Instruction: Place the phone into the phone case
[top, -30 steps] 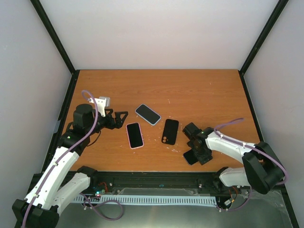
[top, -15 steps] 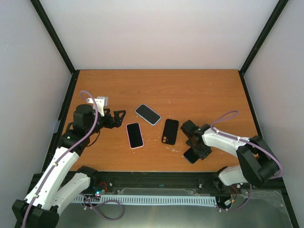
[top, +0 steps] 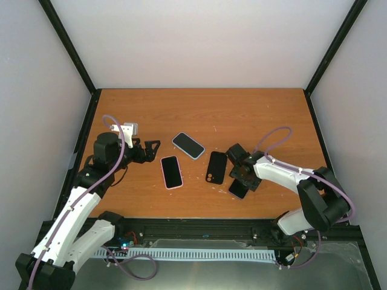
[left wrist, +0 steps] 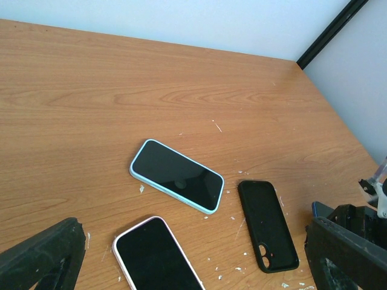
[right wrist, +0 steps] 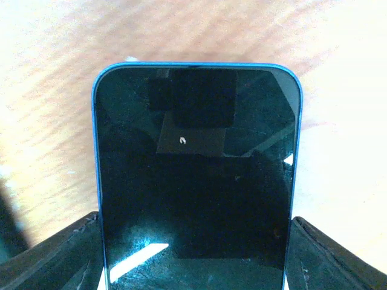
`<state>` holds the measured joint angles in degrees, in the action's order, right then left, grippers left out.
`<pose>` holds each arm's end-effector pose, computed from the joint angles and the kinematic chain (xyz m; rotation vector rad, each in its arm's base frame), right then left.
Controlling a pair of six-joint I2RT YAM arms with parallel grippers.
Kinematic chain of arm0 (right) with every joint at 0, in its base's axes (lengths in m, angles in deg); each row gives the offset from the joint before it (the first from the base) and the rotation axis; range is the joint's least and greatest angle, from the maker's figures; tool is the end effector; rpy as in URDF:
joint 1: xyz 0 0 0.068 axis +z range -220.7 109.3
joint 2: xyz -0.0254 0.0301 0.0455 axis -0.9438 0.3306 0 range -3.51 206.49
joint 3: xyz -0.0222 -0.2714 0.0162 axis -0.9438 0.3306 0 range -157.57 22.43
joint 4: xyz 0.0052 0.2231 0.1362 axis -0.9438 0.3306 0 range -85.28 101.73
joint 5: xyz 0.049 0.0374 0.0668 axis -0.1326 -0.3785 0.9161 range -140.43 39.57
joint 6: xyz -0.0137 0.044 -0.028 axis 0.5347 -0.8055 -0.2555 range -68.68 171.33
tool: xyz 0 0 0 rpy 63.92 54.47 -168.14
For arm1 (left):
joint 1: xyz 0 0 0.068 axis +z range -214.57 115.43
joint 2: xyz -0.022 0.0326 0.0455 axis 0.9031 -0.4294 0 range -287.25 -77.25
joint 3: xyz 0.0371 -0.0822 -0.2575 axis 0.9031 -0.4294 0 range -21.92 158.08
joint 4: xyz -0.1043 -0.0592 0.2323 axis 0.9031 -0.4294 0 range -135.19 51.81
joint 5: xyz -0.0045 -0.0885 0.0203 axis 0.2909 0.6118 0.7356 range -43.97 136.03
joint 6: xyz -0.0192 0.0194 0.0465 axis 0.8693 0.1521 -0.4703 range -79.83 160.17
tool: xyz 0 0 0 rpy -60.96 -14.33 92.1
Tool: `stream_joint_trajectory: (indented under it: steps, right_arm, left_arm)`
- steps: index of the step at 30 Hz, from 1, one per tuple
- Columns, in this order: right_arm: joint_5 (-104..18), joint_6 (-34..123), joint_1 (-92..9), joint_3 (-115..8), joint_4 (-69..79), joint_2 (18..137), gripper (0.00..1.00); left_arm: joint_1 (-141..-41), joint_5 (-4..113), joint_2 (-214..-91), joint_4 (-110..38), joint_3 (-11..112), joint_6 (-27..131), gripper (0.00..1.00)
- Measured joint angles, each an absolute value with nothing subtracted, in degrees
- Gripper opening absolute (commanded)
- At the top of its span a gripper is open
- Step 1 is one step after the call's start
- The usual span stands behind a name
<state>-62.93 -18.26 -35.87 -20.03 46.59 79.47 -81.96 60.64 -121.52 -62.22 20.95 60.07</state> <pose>0.1910 0.1237 0.1542 0.8827 2.7499 -0.0417 0.1646 -0.0610 0.3053 0.1215 2.0603 -0.6652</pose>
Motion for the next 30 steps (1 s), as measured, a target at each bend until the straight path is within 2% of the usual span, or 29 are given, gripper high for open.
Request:
stream_joint_trajectory:
  steps: [14, 30]
  right_arm:
    - [-57.75, -6.34, -35.85, -27.02, 40.49, 79.77, 0.71]
    - [-50.36, 3.78, -34.53, -32.64, 27.16, 90.83, 0.70]
  left_arm:
    - [-81.96, 60.86, -121.54, -62.22, 20.95, 60.07, 1.00]
    - [-81.96, 60.89, -121.65, -62.20, 20.95, 60.05, 0.99]
